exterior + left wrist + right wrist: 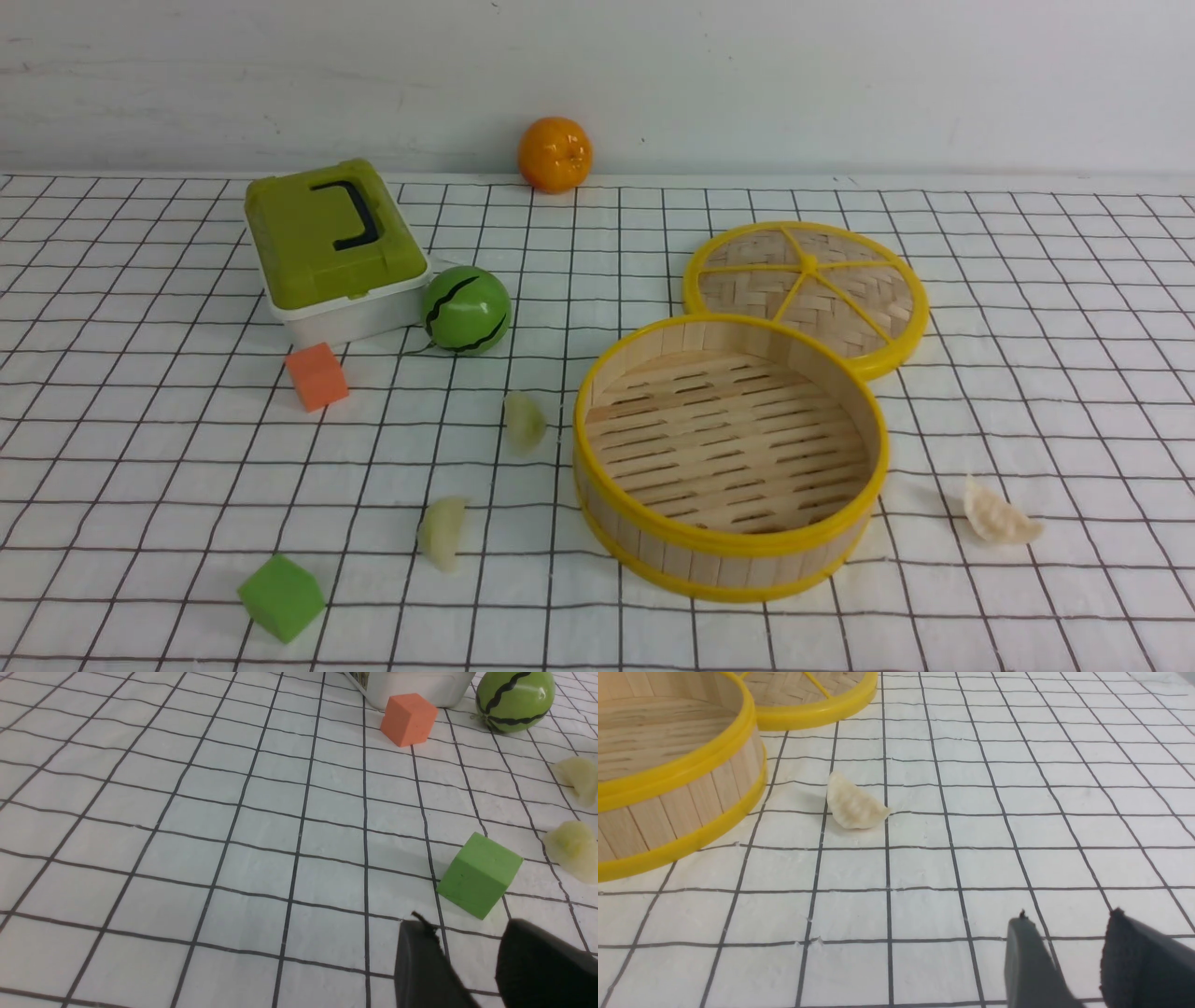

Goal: Put the dumplings into the steamer on the table with the white tablecloth.
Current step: 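Reach for and grasp a dumpling on the table with the left gripper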

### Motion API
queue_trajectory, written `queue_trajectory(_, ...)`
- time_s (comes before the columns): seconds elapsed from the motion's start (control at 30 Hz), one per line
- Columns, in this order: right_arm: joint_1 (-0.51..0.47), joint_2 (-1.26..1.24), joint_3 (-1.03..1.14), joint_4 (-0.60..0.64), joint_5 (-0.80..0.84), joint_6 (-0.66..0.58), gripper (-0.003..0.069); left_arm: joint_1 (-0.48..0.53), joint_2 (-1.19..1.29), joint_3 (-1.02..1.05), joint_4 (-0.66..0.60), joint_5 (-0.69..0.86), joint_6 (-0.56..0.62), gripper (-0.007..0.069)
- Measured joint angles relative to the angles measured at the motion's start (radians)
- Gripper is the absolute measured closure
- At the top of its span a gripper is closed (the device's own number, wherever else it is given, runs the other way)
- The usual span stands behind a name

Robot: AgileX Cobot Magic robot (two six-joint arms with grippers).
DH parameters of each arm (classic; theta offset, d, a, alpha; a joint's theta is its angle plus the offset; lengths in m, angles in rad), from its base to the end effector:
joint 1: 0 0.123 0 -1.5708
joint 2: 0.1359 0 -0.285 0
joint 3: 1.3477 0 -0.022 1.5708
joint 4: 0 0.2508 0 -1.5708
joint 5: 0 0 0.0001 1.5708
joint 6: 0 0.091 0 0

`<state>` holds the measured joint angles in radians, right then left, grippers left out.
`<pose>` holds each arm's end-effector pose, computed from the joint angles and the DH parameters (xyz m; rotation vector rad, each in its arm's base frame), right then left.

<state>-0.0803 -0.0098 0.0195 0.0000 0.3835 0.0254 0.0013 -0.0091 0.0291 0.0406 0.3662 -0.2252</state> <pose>0.0522 -0.0042 0.1727 0.0992 1.8744 -0.0378 0.0530 0.0014 0.1710 -0.1862 1.8618 -0.1148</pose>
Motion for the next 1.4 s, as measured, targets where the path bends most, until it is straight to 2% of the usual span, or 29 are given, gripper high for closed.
queue_trajectory(0.7,0.0,0.0,0.0,0.013,0.0,0.0,0.0419,0.0,0.0,0.0,0.016,-0.001,0.0,0.0386)
queue_trajectory(0.73,0.0,0.0,0.0,0.037,0.0,0.004,0.0419,0.0,0.0,0.0,0.023,-0.008,0.0,0.0386)
queue_trajectory(0.8,0.0,0.0,0.0,0.164,0.0,0.055,0.0419,0.0,0.0,0.0,0.011,-0.063,-0.007,0.0386)
queue_trajectory(0.87,0.0,0.0,0.0,0.321,0.006,0.137,0.0419,0.0,0.0,0.0,-0.055,-0.132,-0.046,0.0386)
queue_trajectory(0.9,0.0,0.0,0.001,0.432,0.012,0.185,0.0419,0.0,0.0,0.0,-0.111,-0.181,-0.084,0.0386)
queue_trajectory(0.97,0.0,0.0,0.005,0.576,0.019,0.258,0.0419,0.0,0.0,0.0,-0.192,-0.254,-0.151,0.0386)
queue_trajectory(1.0,0.0,0.0,0.005,0.593,0.019,0.274,0.0419,0.0,0.0,0.0,-0.217,-0.264,-0.16,0.0386)
queue_trajectory(1.03,0.0,0.0,0.007,0.672,0.022,0.3,0.0419,0.0,0.0,0.0,-0.268,-0.311,-0.208,0.0386)
queue_trajectory(1.1,0.0,0.0,0.007,0.819,0.022,0.344,0.0419,0.0,0.0,0.0,-0.44,-0.405,-0.331,0.0386)
queue_trajectory(1.17,0.0,0.0,0.007,0.872,0.022,0.354,0.0419,0.0,0.0,0.0,-0.557,-0.451,-0.414,0.0386)
queue_trajectory(1.3,0.0,0.0,0.007,0.904,0.019,0.359,0.0419,0.0,0.0,0.0,-0.708,-0.486,-0.482,0.0386)
queue_trajectory(1.4,0.0,0.0,0.007,0.908,0.01,0.359,0.0419,0.0,0.0,0.0,-0.747,-0.491,-0.487,0.0386)
